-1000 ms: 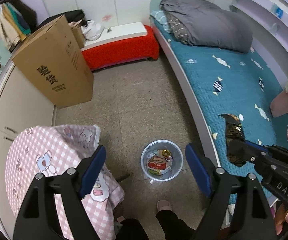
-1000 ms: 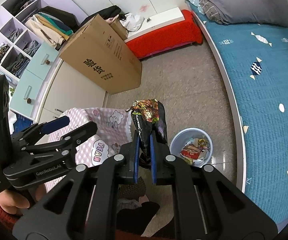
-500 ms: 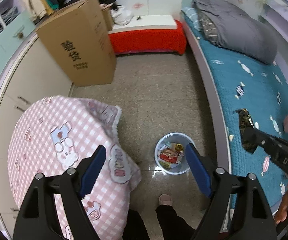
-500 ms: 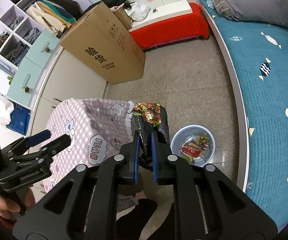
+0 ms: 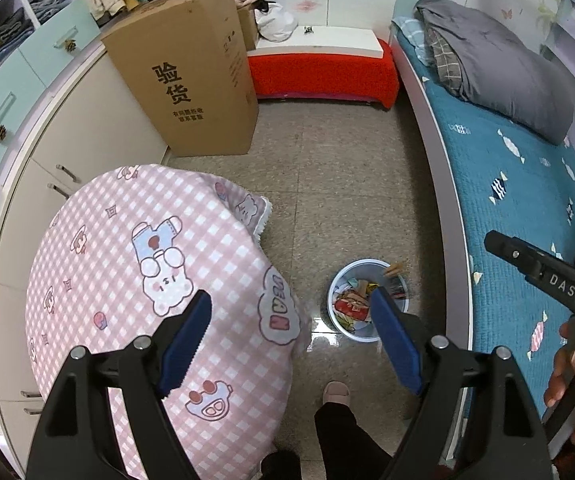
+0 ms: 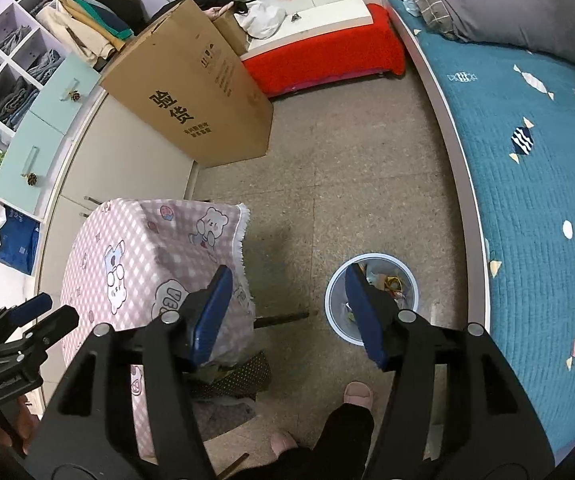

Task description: Collect trash

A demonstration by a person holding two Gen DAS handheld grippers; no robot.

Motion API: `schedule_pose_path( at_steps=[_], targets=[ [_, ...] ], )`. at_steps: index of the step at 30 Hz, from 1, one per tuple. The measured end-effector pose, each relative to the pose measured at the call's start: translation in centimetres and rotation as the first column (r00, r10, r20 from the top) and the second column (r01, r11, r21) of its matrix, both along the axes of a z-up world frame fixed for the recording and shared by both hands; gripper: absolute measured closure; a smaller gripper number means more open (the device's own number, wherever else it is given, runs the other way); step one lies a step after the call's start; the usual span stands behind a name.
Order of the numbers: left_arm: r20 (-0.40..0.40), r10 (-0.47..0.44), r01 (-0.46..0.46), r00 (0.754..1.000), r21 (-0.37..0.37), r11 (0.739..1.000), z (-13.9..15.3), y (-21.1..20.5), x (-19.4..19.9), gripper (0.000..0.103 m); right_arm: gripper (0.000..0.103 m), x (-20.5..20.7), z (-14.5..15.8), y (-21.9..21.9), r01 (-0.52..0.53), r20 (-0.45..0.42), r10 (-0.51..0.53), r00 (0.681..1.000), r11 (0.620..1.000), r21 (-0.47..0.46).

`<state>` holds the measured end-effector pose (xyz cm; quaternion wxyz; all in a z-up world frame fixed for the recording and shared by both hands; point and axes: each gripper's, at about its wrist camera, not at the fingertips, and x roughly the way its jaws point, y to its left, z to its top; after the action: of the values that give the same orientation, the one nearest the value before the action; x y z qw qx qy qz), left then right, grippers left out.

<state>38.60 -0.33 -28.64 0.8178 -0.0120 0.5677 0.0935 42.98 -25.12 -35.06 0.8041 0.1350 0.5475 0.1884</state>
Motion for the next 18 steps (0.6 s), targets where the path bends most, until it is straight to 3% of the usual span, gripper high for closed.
schedule_pose_path(
  at_steps=[10,18],
  targets=[
    [0.047,0.010,-0.008,0.999,-0.037,0.999,1.9,2.1,-4.7,0.023,0.039,-5.4,3.6,3.8,-0.033,0.074,0.035,0.997,0.999,-0.035],
    [0.169,-0.011,0.015,0.986,-0.027,1.000,6.6,5.3,-12.6,0.019,0.034,-13.7,8.8,8.0,-0.036,0.197,0.048,0.979,0.997,-0.062]
  ],
)
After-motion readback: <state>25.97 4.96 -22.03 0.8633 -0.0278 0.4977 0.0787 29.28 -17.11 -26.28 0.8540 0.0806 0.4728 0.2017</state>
